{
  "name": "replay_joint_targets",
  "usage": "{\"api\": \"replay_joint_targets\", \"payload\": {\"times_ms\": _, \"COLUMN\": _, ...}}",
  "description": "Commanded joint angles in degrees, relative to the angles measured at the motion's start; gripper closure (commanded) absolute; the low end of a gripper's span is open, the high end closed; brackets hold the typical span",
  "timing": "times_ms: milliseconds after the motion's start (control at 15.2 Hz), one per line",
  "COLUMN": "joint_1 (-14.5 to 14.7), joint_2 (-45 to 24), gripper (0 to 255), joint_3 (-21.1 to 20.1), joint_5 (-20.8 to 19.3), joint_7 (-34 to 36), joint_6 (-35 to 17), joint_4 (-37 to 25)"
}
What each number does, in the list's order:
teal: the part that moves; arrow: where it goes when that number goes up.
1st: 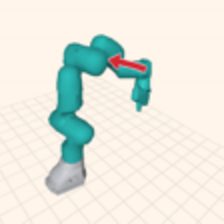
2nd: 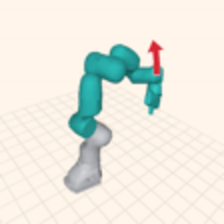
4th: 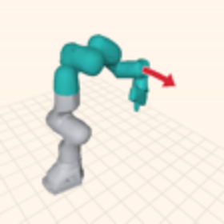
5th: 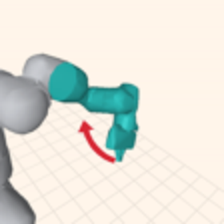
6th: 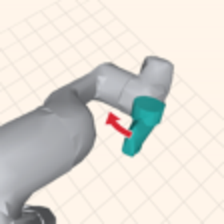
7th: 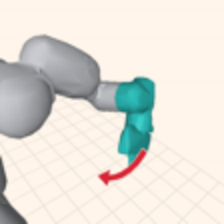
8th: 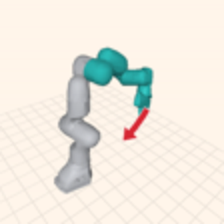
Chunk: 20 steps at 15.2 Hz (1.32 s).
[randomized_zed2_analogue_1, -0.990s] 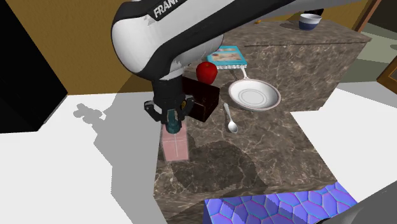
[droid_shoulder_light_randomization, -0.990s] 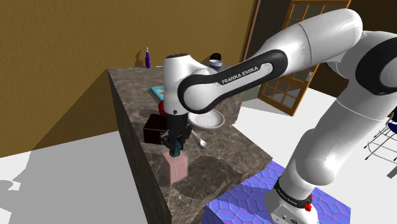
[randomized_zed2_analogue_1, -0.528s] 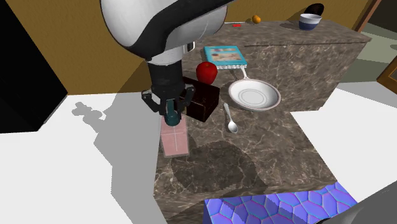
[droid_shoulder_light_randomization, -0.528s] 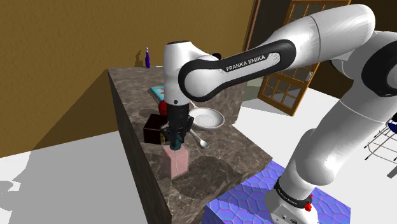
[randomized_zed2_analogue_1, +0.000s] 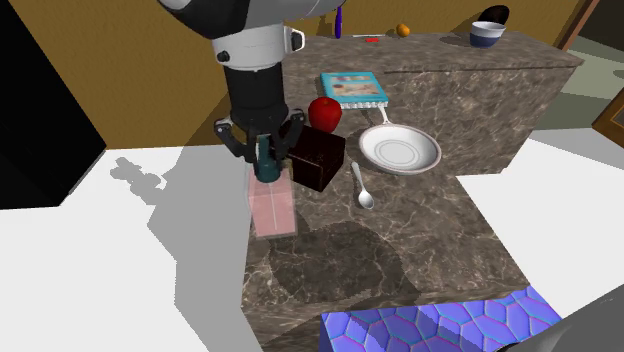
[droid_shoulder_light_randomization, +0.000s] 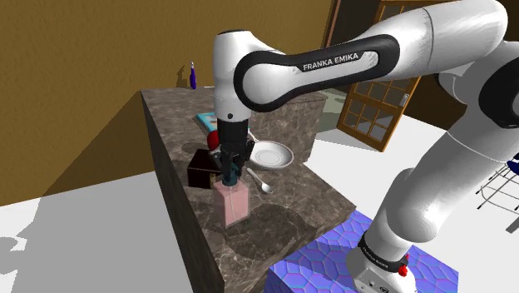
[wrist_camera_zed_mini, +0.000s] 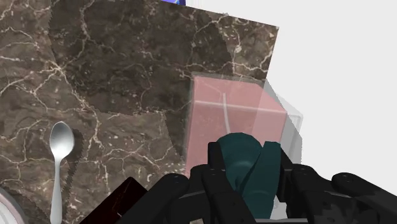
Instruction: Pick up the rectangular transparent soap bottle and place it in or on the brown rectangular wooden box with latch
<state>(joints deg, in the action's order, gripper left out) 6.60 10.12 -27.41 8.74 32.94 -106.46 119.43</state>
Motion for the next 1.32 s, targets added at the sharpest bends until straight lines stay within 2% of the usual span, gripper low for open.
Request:
{"api": "replay_joint_targets", "payload": {"times_ms": 0, "joint_1": -0.11, "joint_2": 0.31, "gripper": 255, "joint_3": 0.23, "joint_5": 0.01, "joint_7": -0.13, "joint_6": 1.72, "joint_4": -1.39}}
{"api": "replay_joint_targets", "payload": {"times_ms": 858, "joint_1": -0.41, "joint_2": 0.77, "gripper": 255, "joint_3": 0.84, "joint_5": -0.21, "joint_7": 0.39, "joint_6": 11.28, "joint_4": -10.54}}
{"api": "replay_joint_targets", "payload": {"times_ms": 1254, "joint_1": -3.19, "joint_2": -7.36, "gripper": 255, "joint_3": 3.32, "joint_5": -4.29, "joint_7": -3.56, "joint_6": 15.13, "joint_4": -21.42}}
